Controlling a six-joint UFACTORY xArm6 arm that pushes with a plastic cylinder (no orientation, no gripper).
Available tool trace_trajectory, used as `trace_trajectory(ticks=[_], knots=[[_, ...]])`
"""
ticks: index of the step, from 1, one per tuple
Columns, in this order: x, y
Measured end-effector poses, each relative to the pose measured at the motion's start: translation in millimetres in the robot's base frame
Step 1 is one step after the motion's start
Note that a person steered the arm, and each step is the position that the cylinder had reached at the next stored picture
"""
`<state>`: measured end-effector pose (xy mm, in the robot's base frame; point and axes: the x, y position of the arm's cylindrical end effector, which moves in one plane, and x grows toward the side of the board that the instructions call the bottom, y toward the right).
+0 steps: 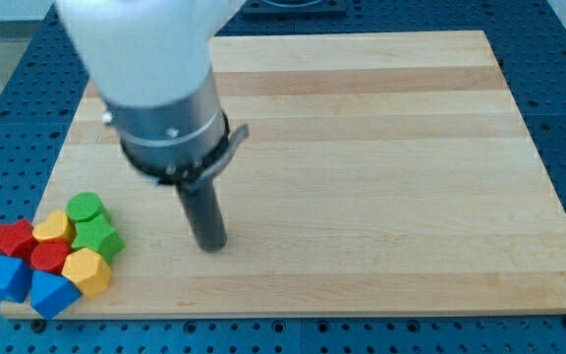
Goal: Move your arm towards the top left
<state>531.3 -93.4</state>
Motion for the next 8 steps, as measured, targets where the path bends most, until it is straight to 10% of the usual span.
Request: trace_trajectory(ticks=[4, 8], knots=[[-237.8, -51.1], [-301.7, -93.7]])
